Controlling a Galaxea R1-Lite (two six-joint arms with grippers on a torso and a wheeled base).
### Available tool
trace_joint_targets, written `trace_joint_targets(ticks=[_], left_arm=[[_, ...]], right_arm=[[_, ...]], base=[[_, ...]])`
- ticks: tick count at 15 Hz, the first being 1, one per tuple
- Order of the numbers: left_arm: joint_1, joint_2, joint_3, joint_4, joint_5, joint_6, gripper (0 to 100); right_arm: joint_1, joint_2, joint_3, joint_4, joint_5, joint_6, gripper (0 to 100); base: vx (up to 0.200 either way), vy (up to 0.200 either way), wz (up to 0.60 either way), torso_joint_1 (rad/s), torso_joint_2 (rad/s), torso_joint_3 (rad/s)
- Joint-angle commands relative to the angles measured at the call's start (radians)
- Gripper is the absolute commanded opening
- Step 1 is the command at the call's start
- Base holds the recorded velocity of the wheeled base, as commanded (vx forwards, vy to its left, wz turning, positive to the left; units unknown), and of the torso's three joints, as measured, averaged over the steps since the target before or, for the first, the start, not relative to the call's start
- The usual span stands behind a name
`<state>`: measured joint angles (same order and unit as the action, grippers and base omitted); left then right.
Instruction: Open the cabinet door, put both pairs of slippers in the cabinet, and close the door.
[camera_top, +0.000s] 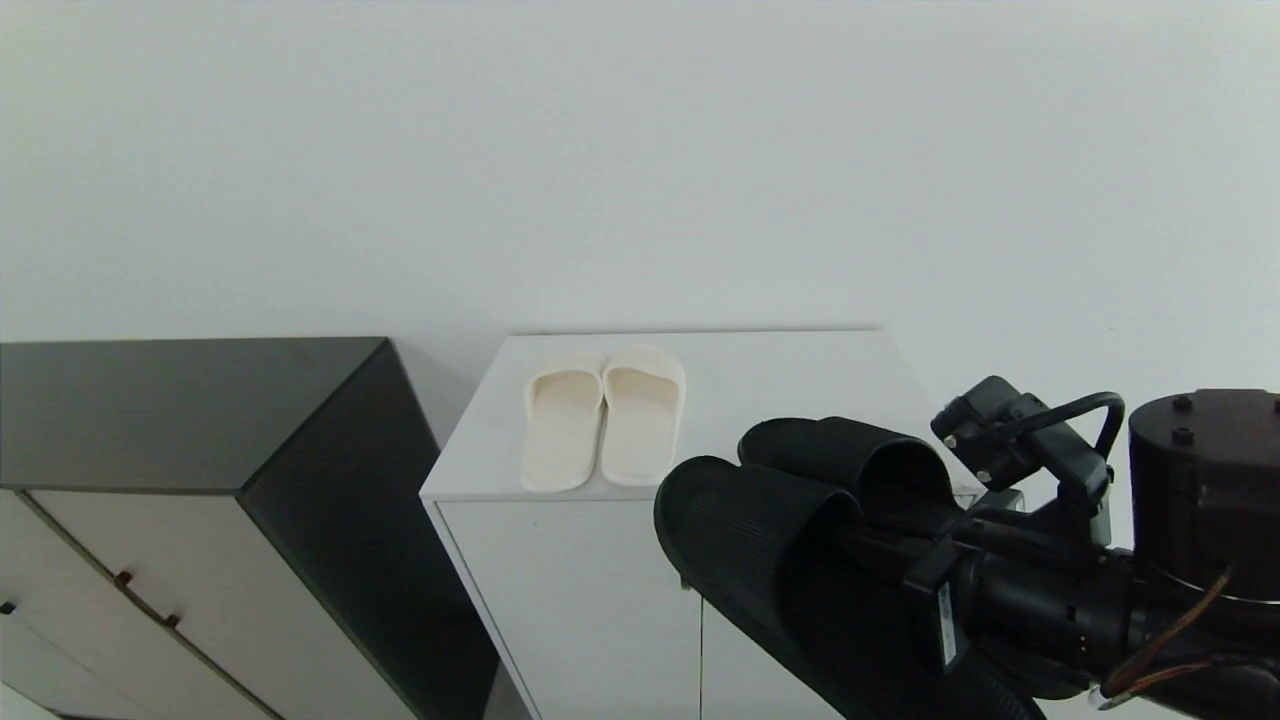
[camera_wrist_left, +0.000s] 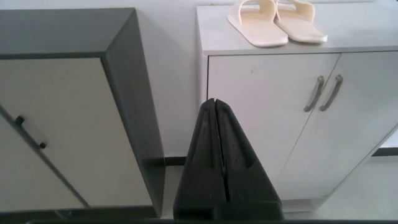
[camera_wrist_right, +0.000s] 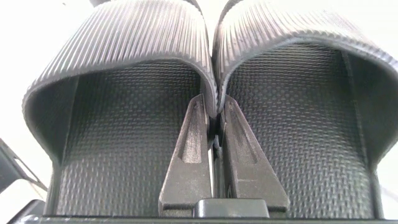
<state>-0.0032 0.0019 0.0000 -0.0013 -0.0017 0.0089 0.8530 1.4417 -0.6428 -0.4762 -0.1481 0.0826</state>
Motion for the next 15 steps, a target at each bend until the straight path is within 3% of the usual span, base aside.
trace_joint_targets(ticks=[1, 2, 15], left_arm=[[0.000, 0.000, 0.000, 0.000, 0.000, 0.000, 0], [0.000, 0.000, 0.000, 0.000, 0.000, -0.001, 0], [0.000, 0.000, 0.000, 0.000, 0.000, -0.001, 0]], right_arm=[[0.001, 0.000, 0.011, -0.004, 0.005, 0.000, 0], [0.001, 0.002, 0.012, -0.004, -0.001, -0.001, 0], [0.014, 0.000, 0.031, -0.001, 0.002, -0.014, 0]], base=[[-0.200, 0.000, 0.00, -0.002, 0.00, 0.002], [-0.200, 0.000, 0.00, 0.002, 0.00, 0.007], [0.000, 0.000, 0.00, 0.000, 0.00, 0.000]])
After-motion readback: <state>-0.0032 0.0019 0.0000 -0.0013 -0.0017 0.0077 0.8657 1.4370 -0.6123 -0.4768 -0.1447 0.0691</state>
